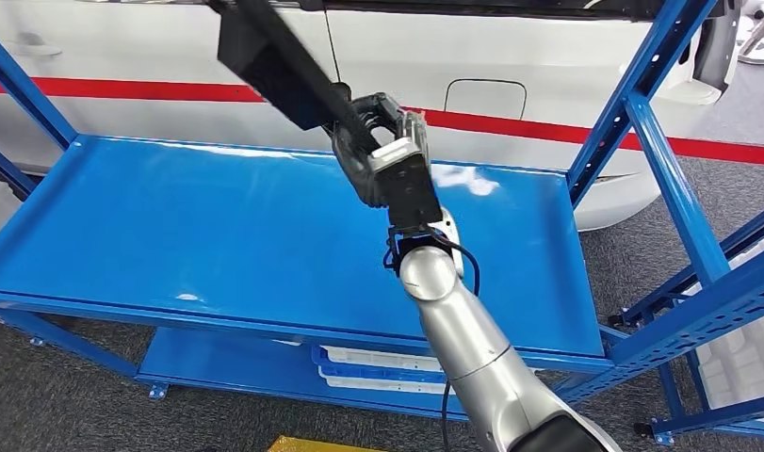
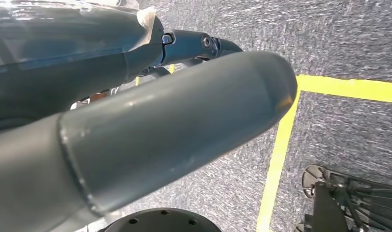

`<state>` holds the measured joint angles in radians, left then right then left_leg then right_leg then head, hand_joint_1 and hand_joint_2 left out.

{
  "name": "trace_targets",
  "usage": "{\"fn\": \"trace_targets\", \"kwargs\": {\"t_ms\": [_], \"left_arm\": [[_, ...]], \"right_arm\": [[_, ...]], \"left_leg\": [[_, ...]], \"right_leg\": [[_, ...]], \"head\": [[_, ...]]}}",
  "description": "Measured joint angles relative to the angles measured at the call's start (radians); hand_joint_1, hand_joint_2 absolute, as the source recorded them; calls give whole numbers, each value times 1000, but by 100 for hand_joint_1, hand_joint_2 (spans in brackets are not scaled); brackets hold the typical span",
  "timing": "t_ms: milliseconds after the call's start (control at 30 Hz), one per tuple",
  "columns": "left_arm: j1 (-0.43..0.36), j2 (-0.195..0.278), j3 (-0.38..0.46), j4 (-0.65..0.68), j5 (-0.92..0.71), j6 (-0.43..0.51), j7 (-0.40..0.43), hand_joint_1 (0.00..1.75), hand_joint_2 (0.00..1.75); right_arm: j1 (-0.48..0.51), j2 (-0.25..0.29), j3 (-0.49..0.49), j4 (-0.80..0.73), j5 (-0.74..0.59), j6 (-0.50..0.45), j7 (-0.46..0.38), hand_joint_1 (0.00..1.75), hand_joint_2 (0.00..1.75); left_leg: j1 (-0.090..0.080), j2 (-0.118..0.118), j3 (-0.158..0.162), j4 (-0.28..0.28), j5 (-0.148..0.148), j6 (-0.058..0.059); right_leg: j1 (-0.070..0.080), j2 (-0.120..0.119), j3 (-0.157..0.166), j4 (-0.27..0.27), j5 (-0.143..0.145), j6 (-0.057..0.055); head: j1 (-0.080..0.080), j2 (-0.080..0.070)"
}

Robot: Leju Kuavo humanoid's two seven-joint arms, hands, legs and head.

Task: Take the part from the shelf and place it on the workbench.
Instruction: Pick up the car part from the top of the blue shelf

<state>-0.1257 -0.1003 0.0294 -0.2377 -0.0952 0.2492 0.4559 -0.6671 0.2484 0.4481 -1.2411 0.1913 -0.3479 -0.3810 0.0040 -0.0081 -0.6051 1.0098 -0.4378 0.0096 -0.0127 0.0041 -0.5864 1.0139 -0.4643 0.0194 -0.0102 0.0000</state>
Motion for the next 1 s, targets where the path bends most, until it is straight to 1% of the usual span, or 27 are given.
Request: {"fn": "trace_targets", "kwargs": {"t_ms": [67, 133, 233, 367, 500, 633, 800, 1000], "left_arm": [[1, 0, 0, 0, -2, -3, 0, 0, 0], [4, 1, 0, 0, -4, -7, 0, 0, 0], [4, 1, 0, 0, -4, -8, 0, 0, 0], [4, 2, 0, 0, -5, -9, 0, 0, 0], [4, 2, 0, 0, -9, -8, 0, 0, 175], [6, 2, 0, 0, -16, 5, 0, 0, 175], [6, 5, 2, 0, -16, 17, 0, 0, 175], [3, 9, 6, 0, -16, 25, 0, 0, 175]], "right_arm": [[37, -28, -19, -84, -95, 23, -23, 175, 175], [71, -57, -35, -155, -149, 36, -37, 175, 175], [99, -84, -49, -213, -168, 42, -40, 175, 175], [119, -104, -54, -260, -171, 43, -41, 175, 175], [131, -120, -57, -290, -188, 37, -56, 175, 175], [186, -161, -65, -360, -206, 10, -92, 175, 175], [284, -218, -62, -427, -181, 1, -106, 175, 175], [354, -248, -28, -430, -175, 3, -110, 175, 175]], "left_leg": [[0, -1, 0, 0, 0, 0], [-1, -1, 0, 0, 0, 0], [-1, 1, 0, 0, -1, 1], [-1, 1, 0, 0, -1, 1], [0, 1, 0, 0, -1, 1], [0, 0, 0, 0, -1, 1], [-1, 0, 0, 0, -2, 2], [-1, 0, 0, 0, -2, 2]], "right_leg": [[0, -1, 0, 0, 0, 0], [0, -1, 0, 0, 0, 0], [-1, 1, 0, 0, 0, 0], [-1, 1, 0, 0, 0, 0], [-1, 1, 0, 0, 0, 0], [0, 0, 0, 0, 0, 0], [-1, 0, 0, 0, 0, 0], [-1, 0, 0, 0, 0, 0]], "head": [[0, 0], [0, 0], [0, 0], [0, 0], [0, 0], [0, 0], [0, 0], [0, 0]]}}
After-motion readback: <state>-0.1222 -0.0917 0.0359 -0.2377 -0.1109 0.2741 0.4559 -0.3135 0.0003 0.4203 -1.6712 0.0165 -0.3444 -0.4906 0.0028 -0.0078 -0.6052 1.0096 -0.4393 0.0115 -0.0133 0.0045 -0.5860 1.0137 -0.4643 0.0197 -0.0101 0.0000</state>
